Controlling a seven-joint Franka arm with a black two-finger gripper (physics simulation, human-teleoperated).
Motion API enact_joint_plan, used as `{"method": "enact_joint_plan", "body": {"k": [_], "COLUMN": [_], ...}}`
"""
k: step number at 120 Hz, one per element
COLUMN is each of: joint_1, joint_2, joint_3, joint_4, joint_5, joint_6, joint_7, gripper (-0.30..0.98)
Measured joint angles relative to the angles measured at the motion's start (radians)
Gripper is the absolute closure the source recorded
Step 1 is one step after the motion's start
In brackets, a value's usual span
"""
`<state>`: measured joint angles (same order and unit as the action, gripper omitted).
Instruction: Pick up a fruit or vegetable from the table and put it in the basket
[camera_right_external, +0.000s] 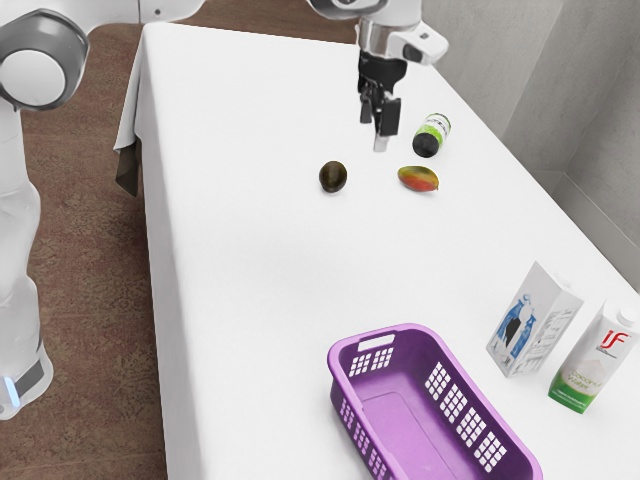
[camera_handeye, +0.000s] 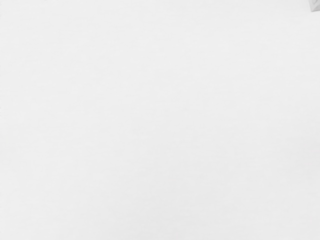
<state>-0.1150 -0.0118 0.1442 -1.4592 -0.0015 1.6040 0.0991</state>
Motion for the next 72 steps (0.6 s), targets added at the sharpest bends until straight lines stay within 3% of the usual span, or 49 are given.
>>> {"method": "enact_joint_plan", "body": {"k": [38, 72], "joint_1": [0.047, -0.036], "joint_2": [-0.005, 0.026], "joint_3": [0.004, 0.153], "joint_4": [0.024, 0.018], "joint_5": [-0.005, -0.007], "joint_6": [0.006, -0.027], "joint_7": [0.035, 0.048], "gripper": [0.0, 0.0]}}
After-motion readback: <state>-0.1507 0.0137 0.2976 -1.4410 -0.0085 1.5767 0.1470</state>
